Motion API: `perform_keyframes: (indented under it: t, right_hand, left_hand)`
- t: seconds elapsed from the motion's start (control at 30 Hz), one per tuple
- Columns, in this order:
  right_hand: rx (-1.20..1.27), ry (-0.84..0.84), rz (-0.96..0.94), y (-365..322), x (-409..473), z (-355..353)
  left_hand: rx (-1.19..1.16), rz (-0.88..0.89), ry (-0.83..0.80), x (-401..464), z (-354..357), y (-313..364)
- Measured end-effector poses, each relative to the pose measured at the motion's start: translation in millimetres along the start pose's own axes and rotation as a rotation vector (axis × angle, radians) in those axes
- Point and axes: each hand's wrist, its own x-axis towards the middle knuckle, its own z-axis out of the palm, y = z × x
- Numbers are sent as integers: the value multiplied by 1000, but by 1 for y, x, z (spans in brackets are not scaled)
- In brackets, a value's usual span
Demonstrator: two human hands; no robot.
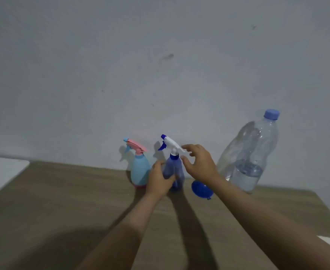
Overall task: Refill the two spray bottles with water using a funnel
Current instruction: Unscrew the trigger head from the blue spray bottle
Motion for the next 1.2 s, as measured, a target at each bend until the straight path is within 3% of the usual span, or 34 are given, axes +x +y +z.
perform_keyframes:
  t: [0.47,0.8,1.2]
  right_hand:
    - [268,162,221,-11,7,16]
    - [296,137,163,-54,-54,-26]
    - [377,162,211,-58,-139,-20]
  left_hand:
    - [-118,102,-7,17,8,-29]
    - [-61,302,21,-65,-22,-22]
    - [-70,153,-31,-152,-14,-35]
